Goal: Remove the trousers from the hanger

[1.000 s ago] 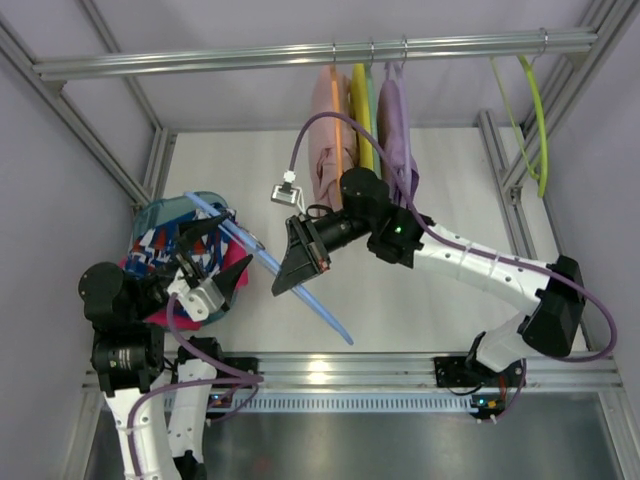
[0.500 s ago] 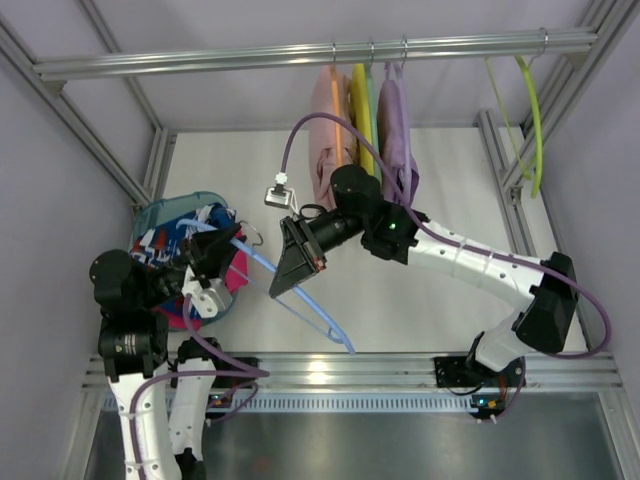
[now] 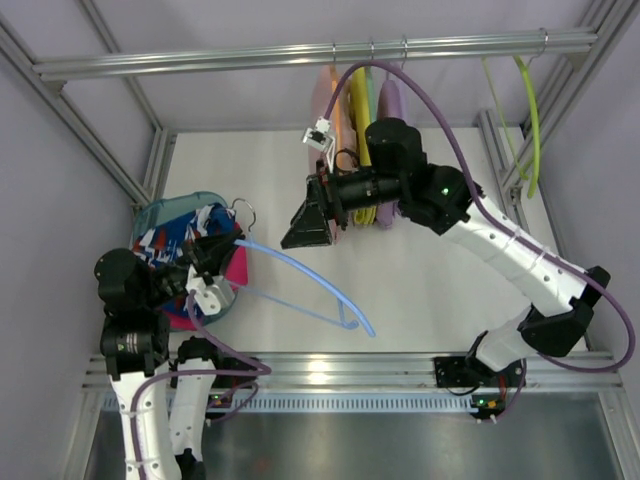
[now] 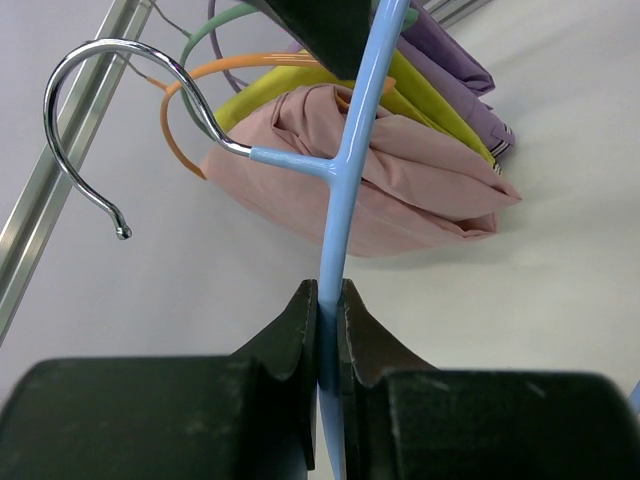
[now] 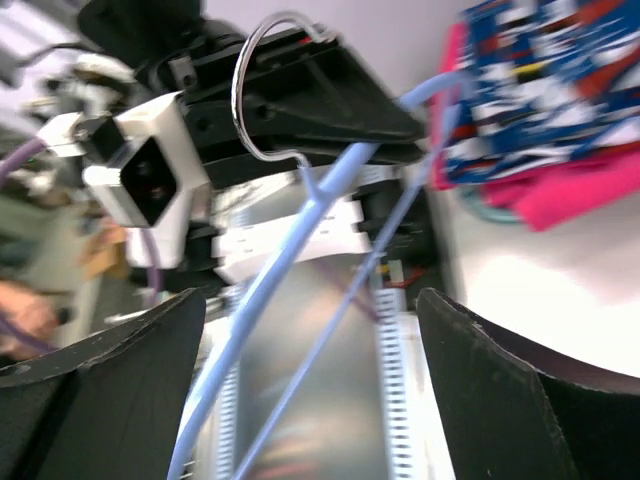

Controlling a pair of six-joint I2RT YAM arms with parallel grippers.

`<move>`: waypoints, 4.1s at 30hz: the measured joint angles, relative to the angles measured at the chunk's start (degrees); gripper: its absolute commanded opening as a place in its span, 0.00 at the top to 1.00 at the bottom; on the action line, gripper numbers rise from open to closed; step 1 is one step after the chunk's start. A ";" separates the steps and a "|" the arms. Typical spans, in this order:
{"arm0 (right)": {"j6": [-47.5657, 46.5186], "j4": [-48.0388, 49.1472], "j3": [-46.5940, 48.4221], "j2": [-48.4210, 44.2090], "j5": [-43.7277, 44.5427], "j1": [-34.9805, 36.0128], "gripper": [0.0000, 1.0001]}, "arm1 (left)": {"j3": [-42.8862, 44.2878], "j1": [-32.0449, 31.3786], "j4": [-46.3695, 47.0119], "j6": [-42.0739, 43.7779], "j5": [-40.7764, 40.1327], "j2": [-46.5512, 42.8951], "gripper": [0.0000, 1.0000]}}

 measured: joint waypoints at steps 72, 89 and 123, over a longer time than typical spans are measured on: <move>-23.87 -34.10 -1.95 -28.55 -2.95 -23.12 1.00 | 21.92 0.04 13.92 -57.48 -7.39 12.87 0.02; -23.19 -40.48 -9.92 -59.34 8.09 -57.02 1.00 | 22.77 0.04 10.49 -76.50 -21.14 24.28 0.02; -30.23 -44.92 16.57 -8.31 13.70 -64.24 1.00 | 21.33 0.04 -15.96 -58.69 -28.83 21.97 0.02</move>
